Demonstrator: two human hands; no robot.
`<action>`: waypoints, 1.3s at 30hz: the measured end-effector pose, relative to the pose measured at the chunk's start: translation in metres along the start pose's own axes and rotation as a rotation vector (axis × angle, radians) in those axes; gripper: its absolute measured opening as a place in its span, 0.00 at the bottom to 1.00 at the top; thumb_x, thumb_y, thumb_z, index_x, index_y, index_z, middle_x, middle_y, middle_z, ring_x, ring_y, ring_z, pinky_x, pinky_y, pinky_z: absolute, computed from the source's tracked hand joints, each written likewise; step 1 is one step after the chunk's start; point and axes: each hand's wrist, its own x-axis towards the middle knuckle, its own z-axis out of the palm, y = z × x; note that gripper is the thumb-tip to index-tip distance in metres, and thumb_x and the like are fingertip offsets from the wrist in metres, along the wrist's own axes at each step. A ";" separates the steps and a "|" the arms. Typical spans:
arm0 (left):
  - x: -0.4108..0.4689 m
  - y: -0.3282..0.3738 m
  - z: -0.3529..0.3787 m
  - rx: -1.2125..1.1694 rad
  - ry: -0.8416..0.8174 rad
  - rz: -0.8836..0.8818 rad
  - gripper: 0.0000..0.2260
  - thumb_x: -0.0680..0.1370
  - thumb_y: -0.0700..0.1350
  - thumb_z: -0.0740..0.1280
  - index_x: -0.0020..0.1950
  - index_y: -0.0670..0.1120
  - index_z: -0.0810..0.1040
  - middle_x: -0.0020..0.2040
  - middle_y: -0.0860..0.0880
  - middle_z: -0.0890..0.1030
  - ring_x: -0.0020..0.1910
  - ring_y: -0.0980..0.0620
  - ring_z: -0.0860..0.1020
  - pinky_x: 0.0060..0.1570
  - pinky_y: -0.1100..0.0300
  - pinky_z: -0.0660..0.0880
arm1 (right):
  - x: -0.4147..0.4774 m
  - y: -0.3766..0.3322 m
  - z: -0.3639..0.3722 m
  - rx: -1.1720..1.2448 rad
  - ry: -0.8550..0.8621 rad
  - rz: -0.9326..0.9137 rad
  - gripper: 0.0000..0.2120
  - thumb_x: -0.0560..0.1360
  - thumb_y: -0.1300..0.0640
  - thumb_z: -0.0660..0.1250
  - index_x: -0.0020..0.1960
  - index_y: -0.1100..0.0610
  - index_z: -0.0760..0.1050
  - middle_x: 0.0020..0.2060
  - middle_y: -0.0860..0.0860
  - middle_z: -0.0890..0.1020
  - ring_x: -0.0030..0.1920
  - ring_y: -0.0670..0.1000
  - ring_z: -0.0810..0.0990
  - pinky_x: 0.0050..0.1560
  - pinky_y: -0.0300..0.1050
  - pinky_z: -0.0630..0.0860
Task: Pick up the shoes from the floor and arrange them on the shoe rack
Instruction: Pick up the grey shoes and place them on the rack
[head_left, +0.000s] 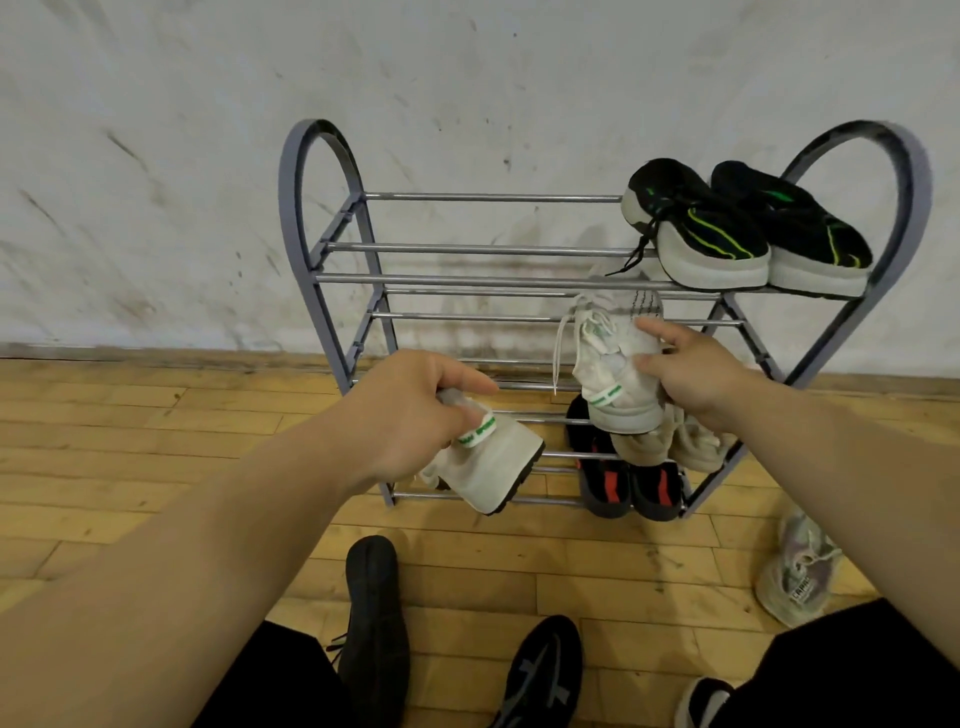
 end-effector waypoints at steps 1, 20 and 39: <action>0.001 -0.001 -0.001 0.003 0.003 -0.003 0.12 0.81 0.43 0.70 0.62 0.56 0.84 0.64 0.53 0.80 0.58 0.52 0.81 0.60 0.47 0.81 | 0.001 -0.004 0.002 -0.044 0.014 -0.012 0.26 0.80 0.55 0.68 0.76 0.42 0.68 0.64 0.54 0.79 0.50 0.58 0.84 0.52 0.53 0.82; -0.021 -0.004 -0.005 -0.059 0.088 0.025 0.10 0.80 0.44 0.72 0.59 0.56 0.84 0.52 0.53 0.84 0.50 0.54 0.83 0.56 0.50 0.83 | -0.127 -0.070 0.024 -0.472 -0.397 -0.398 0.40 0.68 0.32 0.73 0.76 0.34 0.60 0.70 0.33 0.69 0.68 0.38 0.72 0.63 0.43 0.72; -0.075 0.015 -0.003 -0.304 0.196 -0.058 0.22 0.81 0.55 0.70 0.73 0.65 0.69 0.56 0.51 0.82 0.50 0.50 0.85 0.54 0.46 0.84 | -0.171 -0.073 0.040 -0.290 -0.133 -0.624 0.36 0.66 0.39 0.80 0.69 0.35 0.67 0.51 0.33 0.80 0.49 0.30 0.78 0.43 0.25 0.72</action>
